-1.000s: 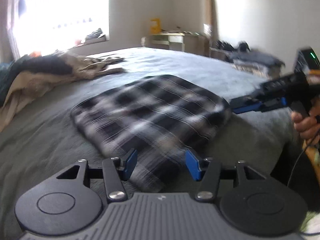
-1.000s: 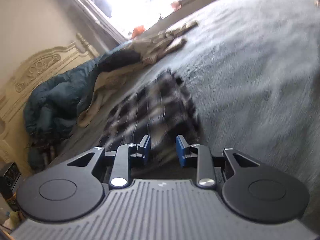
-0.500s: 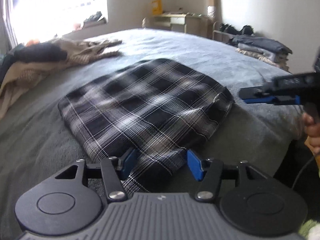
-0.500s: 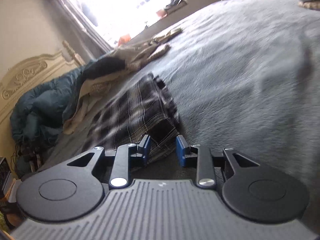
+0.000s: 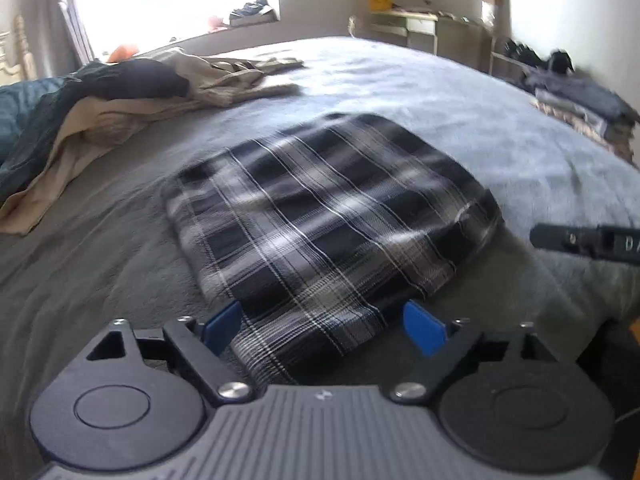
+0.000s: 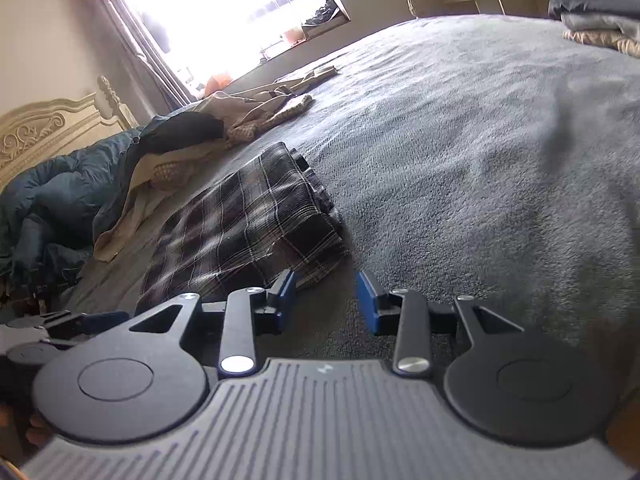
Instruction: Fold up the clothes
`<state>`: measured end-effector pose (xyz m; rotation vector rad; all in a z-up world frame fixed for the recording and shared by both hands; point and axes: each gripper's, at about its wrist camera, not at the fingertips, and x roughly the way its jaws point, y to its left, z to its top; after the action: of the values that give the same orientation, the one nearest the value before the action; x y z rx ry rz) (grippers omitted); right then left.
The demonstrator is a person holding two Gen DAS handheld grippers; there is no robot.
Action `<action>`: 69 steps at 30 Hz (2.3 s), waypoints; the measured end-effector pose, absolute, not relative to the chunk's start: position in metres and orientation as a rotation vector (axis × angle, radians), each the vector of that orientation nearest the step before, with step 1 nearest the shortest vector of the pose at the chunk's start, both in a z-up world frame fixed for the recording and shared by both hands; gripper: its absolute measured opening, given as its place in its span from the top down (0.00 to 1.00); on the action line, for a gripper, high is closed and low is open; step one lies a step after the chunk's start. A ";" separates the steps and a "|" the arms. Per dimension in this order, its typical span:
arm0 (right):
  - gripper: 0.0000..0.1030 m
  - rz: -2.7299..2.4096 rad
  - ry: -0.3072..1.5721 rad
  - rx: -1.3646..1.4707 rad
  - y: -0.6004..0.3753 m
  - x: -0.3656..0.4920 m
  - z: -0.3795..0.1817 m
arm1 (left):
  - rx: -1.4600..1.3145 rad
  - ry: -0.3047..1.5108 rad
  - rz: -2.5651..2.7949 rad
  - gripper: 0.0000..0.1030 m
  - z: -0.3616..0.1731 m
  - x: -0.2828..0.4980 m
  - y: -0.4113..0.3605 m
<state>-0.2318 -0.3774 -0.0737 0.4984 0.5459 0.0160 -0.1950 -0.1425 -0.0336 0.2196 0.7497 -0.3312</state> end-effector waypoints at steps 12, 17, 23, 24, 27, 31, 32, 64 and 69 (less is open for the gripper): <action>0.61 0.058 0.485 0.222 -0.329 -0.213 -0.041 | 0.148 0.789 -0.178 0.08 -0.027 -0.202 -0.118; 0.62 0.096 0.499 0.073 -0.304 -0.185 -0.042 | 0.128 0.820 -0.136 0.08 -0.032 -0.198 -0.112; 0.68 0.064 0.571 -0.101 -0.288 -0.165 -0.065 | 0.118 0.852 -0.121 0.08 -0.040 -0.192 -0.109; 0.69 0.051 0.585 -0.130 -0.288 -0.163 -0.070 | 0.118 0.856 -0.120 0.08 -0.041 -0.191 -0.109; 0.71 0.048 0.588 -0.135 -0.289 -0.163 -0.070 | 0.118 0.861 -0.120 0.08 -0.043 -0.188 -0.109; 0.72 0.051 0.556 -0.098 -0.291 -0.169 -0.058 | 0.115 0.875 -0.116 0.08 -0.047 -0.187 -0.108; 0.72 0.062 0.538 -0.083 -0.291 -0.171 -0.052 | 0.117 0.877 -0.116 0.08 -0.048 -0.187 -0.108; 0.73 0.052 0.583 -0.066 -0.297 -0.150 -0.074 | 0.135 0.908 -0.098 0.07 -0.059 -0.182 -0.108; 0.73 0.051 0.578 -0.060 -0.298 -0.150 -0.076 | 0.135 0.910 -0.095 0.06 -0.060 -0.182 -0.108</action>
<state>-0.1503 -0.2978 -0.0757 -0.0604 0.5784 0.0508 -0.1819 -0.1076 -0.0597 0.1347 0.9099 -0.0949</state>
